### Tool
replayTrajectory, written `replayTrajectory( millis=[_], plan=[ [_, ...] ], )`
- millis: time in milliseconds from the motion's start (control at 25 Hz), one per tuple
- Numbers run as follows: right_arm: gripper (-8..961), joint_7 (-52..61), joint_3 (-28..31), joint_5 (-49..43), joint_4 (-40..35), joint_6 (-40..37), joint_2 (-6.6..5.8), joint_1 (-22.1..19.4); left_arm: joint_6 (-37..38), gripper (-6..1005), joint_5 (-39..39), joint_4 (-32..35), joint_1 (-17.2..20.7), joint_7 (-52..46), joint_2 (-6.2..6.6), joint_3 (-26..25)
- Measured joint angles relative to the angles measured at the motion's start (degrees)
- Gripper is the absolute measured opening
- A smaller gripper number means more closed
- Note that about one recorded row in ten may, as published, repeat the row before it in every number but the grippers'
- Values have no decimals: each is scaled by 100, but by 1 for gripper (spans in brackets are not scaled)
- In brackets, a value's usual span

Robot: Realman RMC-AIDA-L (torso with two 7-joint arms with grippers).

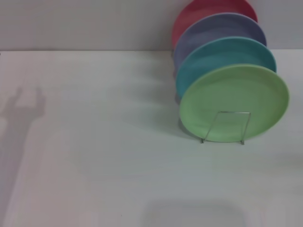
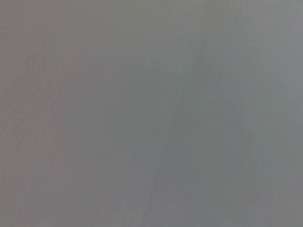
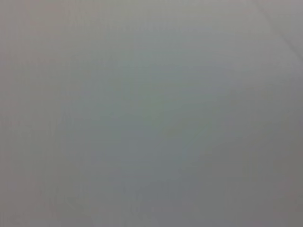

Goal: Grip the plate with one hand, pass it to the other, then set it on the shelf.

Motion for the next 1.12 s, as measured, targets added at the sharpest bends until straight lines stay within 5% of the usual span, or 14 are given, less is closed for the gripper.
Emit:
replayTrajectory(
  millis=[200, 600, 1120],
  plan=[
    [385, 62, 97, 173, -131, 765, -66, 235, 313, 609, 189, 132, -77, 1524, -121, -28],
    [640, -107, 223, 595, -116, 1654, -65, 680, 213, 831, 168, 175, -68, 1336, -137, -238],
    [639, -127, 158, 679, -31, 1895, -131, 973, -73, 846, 204, 518, -85, 404, -104, -194]
  ],
)
